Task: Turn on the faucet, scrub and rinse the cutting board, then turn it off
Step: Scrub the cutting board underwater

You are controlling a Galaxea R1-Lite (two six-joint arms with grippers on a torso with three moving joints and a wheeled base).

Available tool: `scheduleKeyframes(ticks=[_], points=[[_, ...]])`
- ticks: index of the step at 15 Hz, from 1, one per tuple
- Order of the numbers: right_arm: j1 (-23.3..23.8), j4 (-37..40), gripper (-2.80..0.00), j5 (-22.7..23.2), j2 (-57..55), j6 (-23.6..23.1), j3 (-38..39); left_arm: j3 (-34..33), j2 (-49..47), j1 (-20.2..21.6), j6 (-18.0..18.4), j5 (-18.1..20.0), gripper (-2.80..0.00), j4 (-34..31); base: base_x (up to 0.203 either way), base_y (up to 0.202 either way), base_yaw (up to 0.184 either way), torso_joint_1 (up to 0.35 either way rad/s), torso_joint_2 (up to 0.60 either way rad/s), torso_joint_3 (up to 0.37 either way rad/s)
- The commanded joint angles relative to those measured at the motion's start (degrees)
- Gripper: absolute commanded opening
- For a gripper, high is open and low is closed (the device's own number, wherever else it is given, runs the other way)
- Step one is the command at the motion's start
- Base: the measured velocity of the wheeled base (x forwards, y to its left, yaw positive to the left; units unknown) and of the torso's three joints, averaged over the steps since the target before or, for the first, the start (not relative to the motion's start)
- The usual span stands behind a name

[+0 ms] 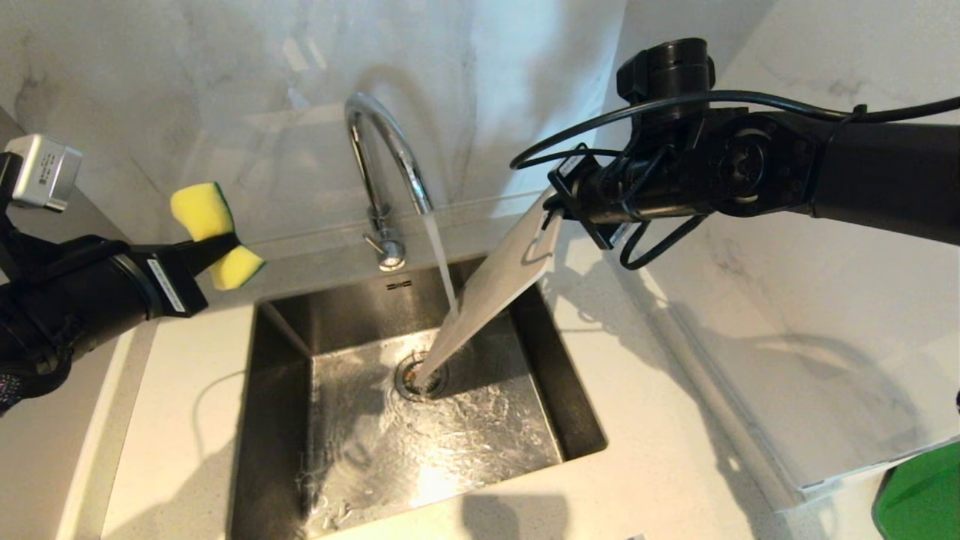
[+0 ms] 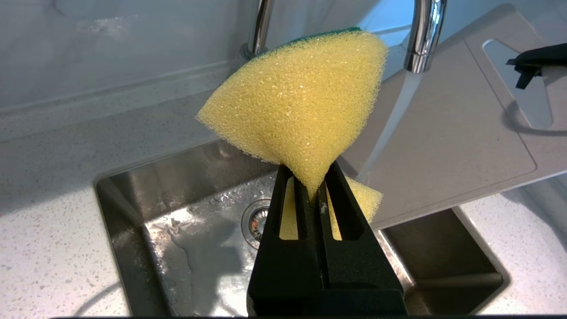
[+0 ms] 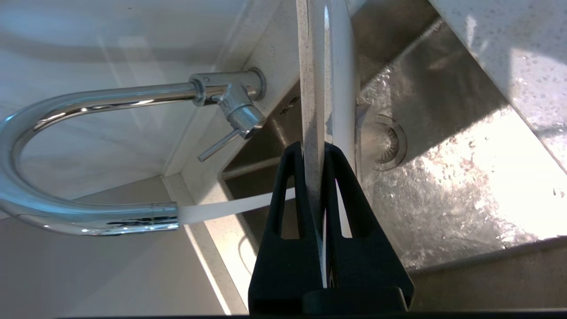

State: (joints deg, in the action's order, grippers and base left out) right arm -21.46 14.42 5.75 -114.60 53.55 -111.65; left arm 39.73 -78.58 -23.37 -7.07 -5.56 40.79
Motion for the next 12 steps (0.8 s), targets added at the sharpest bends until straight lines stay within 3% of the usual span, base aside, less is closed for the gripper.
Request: scheduleKeyframes(ticks=[1,3,12], points=[[-0.1,0.8,-2.8,0.0,0.7,0.3,0.1,-0.3,0.2,0.0,-0.1,-0.1,-2.8,0.3,0.0,0.0,0.0,0.0,0.0,0.0],[-0.1,3.8,-2.8,0.0,3.3,0.2,0.1,-0.6,0.1,0.0,-0.2,0.2,-2.8,0.3,0.0,0.0,0.0,0.0,0.0,0.0],[-0.7,30.5,-2.8,-0.1,25.4,-4.3,0.4,-1.0,0.0,-0.2,-0.2,1.5,-2.8,0.3,0.0,0.0,0.0,0.0,0.0,0.0]])
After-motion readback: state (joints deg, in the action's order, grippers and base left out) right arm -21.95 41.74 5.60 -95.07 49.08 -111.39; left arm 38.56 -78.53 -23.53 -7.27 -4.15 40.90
